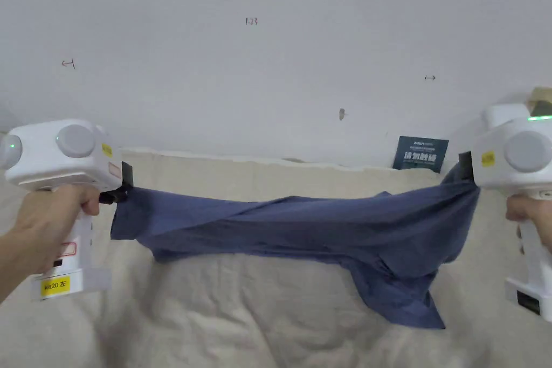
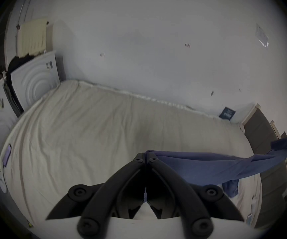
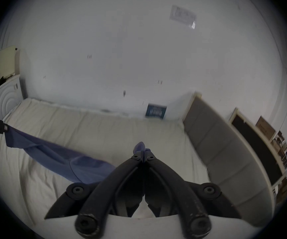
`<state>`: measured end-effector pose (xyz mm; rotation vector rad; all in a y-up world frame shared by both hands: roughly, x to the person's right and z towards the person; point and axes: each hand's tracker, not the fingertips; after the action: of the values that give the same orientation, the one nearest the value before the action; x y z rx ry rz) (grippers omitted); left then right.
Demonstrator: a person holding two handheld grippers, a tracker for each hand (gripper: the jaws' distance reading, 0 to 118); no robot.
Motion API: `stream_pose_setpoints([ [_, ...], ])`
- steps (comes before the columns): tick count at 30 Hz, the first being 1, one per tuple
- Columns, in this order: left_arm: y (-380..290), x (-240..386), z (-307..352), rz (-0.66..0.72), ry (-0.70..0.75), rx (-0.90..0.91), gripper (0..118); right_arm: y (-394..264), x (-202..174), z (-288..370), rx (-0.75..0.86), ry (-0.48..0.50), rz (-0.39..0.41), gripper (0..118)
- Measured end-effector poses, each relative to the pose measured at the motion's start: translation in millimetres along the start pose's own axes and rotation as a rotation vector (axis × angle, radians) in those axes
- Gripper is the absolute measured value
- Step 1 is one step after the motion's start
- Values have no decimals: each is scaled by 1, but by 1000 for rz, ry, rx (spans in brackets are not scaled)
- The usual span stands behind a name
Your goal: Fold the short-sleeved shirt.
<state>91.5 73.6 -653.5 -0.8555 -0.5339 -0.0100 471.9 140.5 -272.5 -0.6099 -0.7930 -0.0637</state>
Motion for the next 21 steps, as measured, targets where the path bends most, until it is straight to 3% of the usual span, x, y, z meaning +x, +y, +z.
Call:
stream_pose_setpoints([
  [11, -180, -84, 52, 72, -2, -236, 0, -232, 13, 78, -241, 116, -80, 0],
  [21, -271, -135, 119, 47, -10, -348, 0, -339, 26, 167, -321, 152, -129, 0],
])
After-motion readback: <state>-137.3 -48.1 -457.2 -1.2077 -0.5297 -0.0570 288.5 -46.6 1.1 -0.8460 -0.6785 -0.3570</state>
